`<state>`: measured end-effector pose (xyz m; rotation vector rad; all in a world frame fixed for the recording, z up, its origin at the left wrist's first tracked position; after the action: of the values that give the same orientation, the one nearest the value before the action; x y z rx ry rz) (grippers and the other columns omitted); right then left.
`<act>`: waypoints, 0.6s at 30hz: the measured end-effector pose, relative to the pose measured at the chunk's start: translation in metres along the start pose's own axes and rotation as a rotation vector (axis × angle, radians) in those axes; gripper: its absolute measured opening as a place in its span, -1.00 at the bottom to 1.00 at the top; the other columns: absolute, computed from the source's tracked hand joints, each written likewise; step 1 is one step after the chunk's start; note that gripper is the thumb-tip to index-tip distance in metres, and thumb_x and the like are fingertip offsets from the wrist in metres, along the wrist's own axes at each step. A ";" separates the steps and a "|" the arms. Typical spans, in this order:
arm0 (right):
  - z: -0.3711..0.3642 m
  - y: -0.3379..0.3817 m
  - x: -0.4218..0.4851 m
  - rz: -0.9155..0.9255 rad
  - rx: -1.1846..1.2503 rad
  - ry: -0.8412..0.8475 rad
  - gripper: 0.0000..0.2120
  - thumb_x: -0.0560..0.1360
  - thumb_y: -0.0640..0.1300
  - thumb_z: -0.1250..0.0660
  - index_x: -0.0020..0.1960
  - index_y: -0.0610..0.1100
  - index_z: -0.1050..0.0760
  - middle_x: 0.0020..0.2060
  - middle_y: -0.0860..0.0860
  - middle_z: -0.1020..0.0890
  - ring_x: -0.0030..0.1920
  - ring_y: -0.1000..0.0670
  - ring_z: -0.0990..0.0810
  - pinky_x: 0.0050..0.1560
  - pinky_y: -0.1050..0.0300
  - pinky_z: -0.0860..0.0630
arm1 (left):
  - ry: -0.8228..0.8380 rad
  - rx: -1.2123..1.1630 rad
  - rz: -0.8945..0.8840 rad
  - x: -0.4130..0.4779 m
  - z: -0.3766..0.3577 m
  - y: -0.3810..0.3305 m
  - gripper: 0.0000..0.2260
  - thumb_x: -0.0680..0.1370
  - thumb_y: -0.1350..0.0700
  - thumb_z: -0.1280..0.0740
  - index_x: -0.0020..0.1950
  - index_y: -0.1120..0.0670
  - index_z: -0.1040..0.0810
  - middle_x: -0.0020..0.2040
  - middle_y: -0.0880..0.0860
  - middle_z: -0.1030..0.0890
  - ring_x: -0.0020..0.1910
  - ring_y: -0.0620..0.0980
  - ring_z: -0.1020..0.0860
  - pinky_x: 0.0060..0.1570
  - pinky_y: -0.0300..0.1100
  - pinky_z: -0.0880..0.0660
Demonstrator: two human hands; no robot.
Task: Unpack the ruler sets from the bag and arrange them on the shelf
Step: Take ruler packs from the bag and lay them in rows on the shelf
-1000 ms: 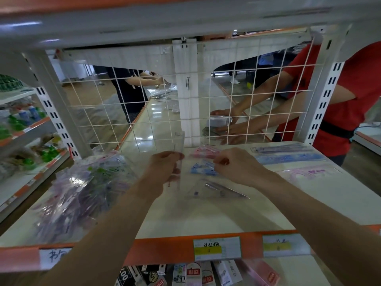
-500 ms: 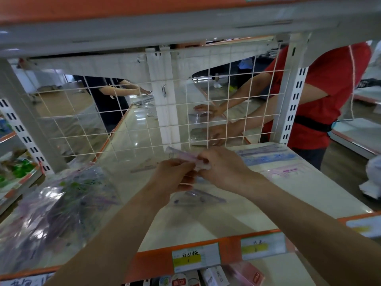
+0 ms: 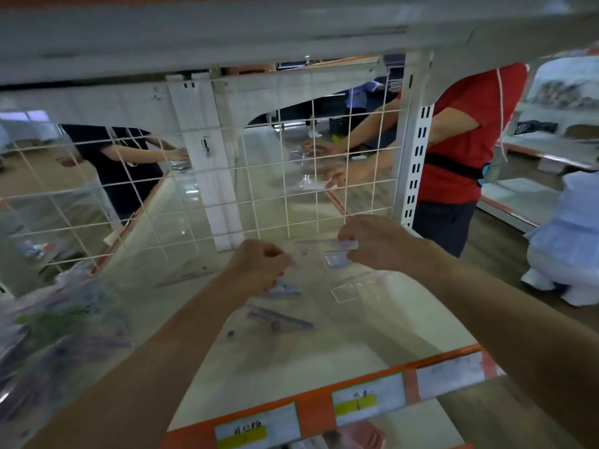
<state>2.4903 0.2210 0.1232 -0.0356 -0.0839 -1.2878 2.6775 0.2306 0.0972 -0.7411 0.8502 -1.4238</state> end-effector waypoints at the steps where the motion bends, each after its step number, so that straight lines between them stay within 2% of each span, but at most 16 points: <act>1: 0.000 -0.007 0.004 -0.017 -0.031 0.022 -0.71 0.53 -0.19 -0.24 0.25 -0.08 -0.50 0.22 -0.02 -0.51 0.22 -0.06 -0.49 0.14 0.11 -0.42 | 0.003 0.055 -0.024 0.003 -0.003 -0.001 -0.88 0.50 0.13 -0.38 -0.23 0.09 -0.61 -0.32 0.08 -0.56 -0.42 0.01 -0.47 -0.32 -0.17 -0.46; 3: -0.004 -0.023 0.013 -0.057 -0.077 0.063 -0.69 0.55 -0.21 -0.21 0.27 -0.08 -0.49 0.24 -0.01 -0.49 0.21 -0.06 -0.49 0.12 0.10 -0.45 | -0.002 0.155 -0.069 0.007 -0.007 -0.001 -0.90 0.49 0.08 -0.39 -0.16 0.08 -0.65 -0.33 0.02 -0.57 -0.36 -0.01 -0.50 -0.23 -0.16 -0.47; 6: -0.012 -0.044 0.030 -0.098 -0.101 0.078 -0.65 0.53 -0.26 -0.20 0.28 -0.07 -0.49 0.22 -0.04 -0.50 0.17 -0.09 -0.52 0.10 0.10 -0.47 | -0.009 0.246 -0.109 0.009 -0.010 -0.001 -0.90 0.49 0.05 -0.38 -0.14 0.05 -0.64 -0.36 -0.05 -0.55 -0.34 -0.06 -0.50 -0.22 -0.20 -0.46; 9: -0.019 -0.055 0.043 -0.095 -0.148 0.079 -0.66 0.53 -0.27 -0.19 0.27 -0.10 -0.49 0.19 -0.05 -0.52 0.15 -0.09 -0.53 0.04 0.12 -0.45 | -0.014 0.292 -0.100 0.010 -0.009 0.002 -0.91 0.47 0.00 -0.38 -0.19 -0.03 -0.63 -0.22 -0.07 -0.65 -0.29 -0.04 -0.57 -0.14 -0.12 -0.57; 12: -0.025 -0.064 0.055 -0.112 -0.147 0.103 -0.66 0.52 -0.26 -0.21 0.28 -0.12 -0.47 0.18 -0.07 -0.54 0.14 -0.09 -0.53 0.09 0.10 -0.48 | -0.022 0.318 -0.111 0.010 -0.006 0.001 -0.86 0.46 -0.02 -0.36 -0.30 -0.06 -0.59 -0.09 -0.10 -0.68 -0.25 -0.02 -0.61 -0.08 -0.01 -0.60; 15: -0.029 -0.069 0.061 -0.134 -0.144 0.116 -0.63 0.51 -0.26 -0.23 0.31 -0.12 -0.45 0.19 -0.09 -0.54 0.16 -0.11 -0.53 0.16 0.06 -0.50 | -0.023 0.310 -0.125 0.009 -0.005 0.001 -0.83 0.46 0.00 -0.36 -0.34 -0.07 -0.57 -0.10 -0.10 -0.69 -0.25 -0.02 -0.60 -0.06 -0.02 -0.58; 18: -0.034 -0.070 0.063 -0.149 -0.150 0.136 -0.62 0.50 -0.31 -0.23 0.31 -0.15 -0.44 0.18 -0.13 -0.54 0.16 -0.14 -0.53 0.14 0.05 -0.50 | -0.024 0.297 -0.139 0.008 -0.005 0.001 -0.87 0.48 0.07 -0.36 -0.27 -0.05 -0.59 -0.18 -0.17 -0.66 -0.29 -0.09 -0.57 -0.09 -0.13 -0.54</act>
<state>2.4416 0.1385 0.0933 -0.0708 0.1290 -1.4396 2.6732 0.2227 0.0937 -0.5973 0.5596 -1.6192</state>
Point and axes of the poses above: each hand's wrist, its own x-axis towards the middle knuckle, its own z-axis out of the back of the hand, y = z × x, the point moved 5 cm from there along x, towards the middle knuckle
